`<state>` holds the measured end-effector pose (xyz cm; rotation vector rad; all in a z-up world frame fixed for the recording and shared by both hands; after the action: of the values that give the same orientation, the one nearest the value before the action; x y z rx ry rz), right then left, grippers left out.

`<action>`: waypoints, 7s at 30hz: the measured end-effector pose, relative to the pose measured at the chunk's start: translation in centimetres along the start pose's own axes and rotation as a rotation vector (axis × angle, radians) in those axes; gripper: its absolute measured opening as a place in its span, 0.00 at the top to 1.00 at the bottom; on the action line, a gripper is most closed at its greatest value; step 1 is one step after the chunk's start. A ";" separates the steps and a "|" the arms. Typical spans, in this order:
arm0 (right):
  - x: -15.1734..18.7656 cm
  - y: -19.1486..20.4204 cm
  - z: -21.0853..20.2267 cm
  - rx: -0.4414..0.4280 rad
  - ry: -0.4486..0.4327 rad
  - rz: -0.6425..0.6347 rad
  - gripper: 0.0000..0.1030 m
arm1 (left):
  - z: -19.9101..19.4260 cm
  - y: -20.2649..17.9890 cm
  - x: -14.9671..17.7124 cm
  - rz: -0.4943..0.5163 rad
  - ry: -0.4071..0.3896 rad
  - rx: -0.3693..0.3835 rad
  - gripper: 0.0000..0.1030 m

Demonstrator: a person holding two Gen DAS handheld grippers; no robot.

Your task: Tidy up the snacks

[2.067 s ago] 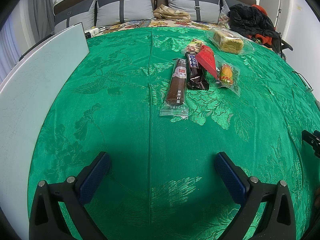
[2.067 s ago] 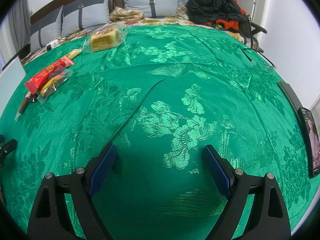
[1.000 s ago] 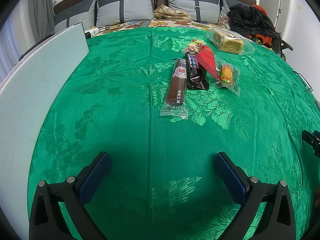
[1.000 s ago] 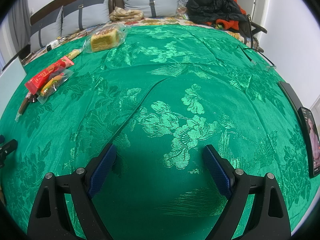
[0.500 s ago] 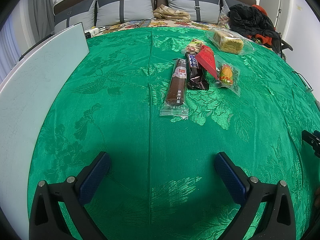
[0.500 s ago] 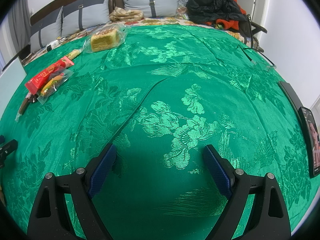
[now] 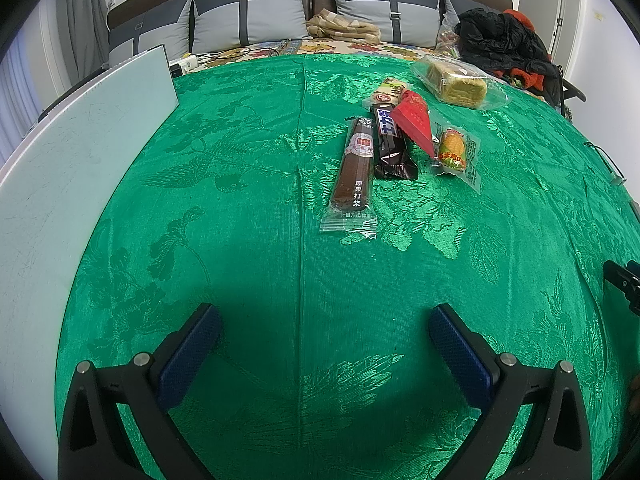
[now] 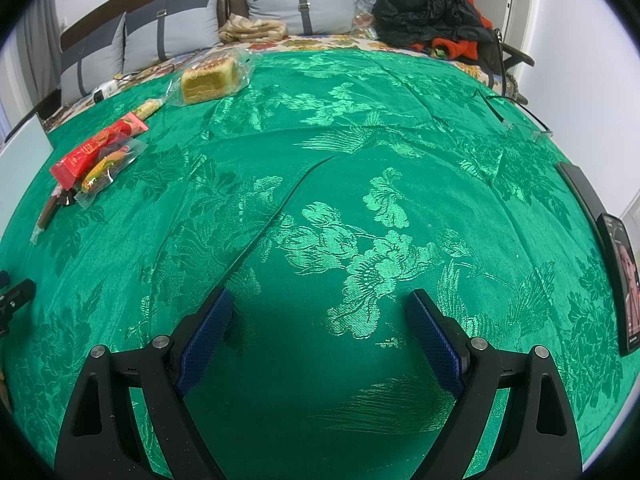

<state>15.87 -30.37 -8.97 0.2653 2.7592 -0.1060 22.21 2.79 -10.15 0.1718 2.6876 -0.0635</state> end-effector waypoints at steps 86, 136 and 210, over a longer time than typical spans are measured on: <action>0.0 0.0 0.0 -0.007 0.000 0.001 0.11 | -1.3 -0.1 -0.9 0.129 0.131 0.075 0.81; -2.9 3.5 -0.7 -0.251 0.060 0.169 0.11 | 0.6 4.9 -1.0 -0.064 0.002 -0.035 0.00; 0.2 25.6 -5.1 -0.264 -0.071 -0.425 0.30 | -20.6 26.7 4.4 -0.508 -0.316 -0.138 0.05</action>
<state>18.95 -4.70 -5.31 -0.3875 2.6754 0.1380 12.96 31.20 6.03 -0.5216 2.3445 -0.0540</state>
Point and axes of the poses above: each gripper's, at about its wrist camera, not at the fingertips, and z roughly the way its jaws point, y to its left, x to its underside, the point moved 4 cm from there along z, roughly the way its jaws point, and after that the axes turned 10 degrees about y, right-handed, at the moved point
